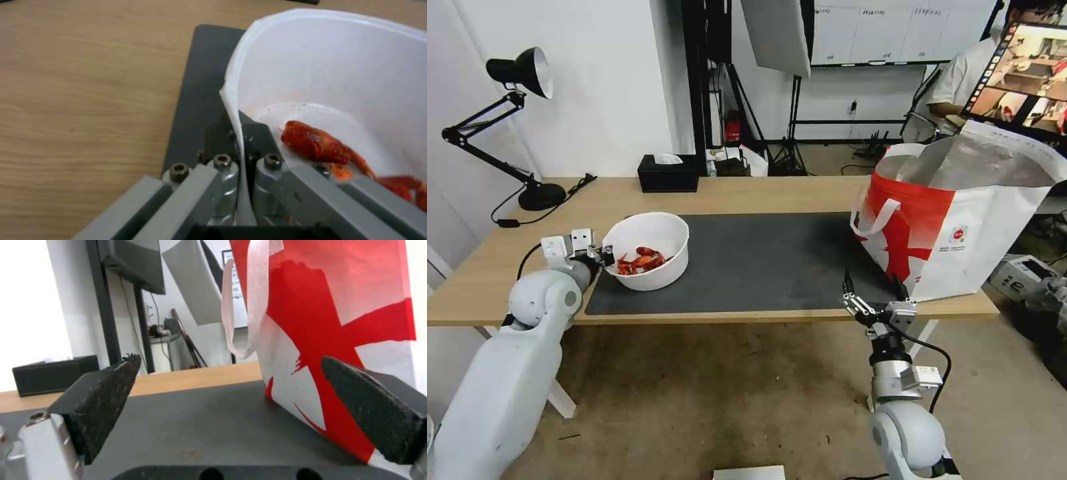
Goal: Pick up the trash from the table and place it into the takeout bag.
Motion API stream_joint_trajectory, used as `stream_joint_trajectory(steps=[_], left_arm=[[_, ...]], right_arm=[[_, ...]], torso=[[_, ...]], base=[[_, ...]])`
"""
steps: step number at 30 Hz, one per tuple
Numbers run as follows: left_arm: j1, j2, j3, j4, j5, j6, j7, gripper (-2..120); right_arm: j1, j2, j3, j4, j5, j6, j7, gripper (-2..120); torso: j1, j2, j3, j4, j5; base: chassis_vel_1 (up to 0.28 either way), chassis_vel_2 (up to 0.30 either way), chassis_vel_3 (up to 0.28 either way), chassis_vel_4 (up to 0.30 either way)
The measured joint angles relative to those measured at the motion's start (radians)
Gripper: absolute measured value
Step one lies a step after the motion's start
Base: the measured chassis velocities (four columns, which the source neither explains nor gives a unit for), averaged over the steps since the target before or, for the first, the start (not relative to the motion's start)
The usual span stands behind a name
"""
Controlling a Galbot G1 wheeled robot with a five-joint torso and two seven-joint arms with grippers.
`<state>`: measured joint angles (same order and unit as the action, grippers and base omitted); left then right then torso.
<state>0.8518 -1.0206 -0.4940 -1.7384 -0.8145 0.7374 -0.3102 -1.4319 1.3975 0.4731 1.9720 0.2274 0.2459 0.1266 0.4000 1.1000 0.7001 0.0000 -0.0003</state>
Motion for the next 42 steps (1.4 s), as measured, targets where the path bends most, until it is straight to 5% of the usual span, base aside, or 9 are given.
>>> stream_joint_trajectory(steps=[23, 42], left_arm=[[-0.106, 0.029, 0.041, -0.134, -0.289, -0.021, -0.181, 0], [-0.393, 0.003, 0.237, -0.040, -0.397, -0.056, -0.246, 0]], right_arm=[[-0.029, -0.010, 0.011, 0.039, 0.001, -0.002, 0.001, 100], [-0.061, -0.013, 0.042, 0.062, 0.002, 0.000, -0.024, 100]], torso=[[0.000, 0.000, 0.000, 0.0000, 0.0003], [0.000, 0.000, 0.000, 0.0000, 0.0003]], base=[[0.000, 0.000, 0.000, 0.000], [0.000, 0.000, 0.000, 0.000]])
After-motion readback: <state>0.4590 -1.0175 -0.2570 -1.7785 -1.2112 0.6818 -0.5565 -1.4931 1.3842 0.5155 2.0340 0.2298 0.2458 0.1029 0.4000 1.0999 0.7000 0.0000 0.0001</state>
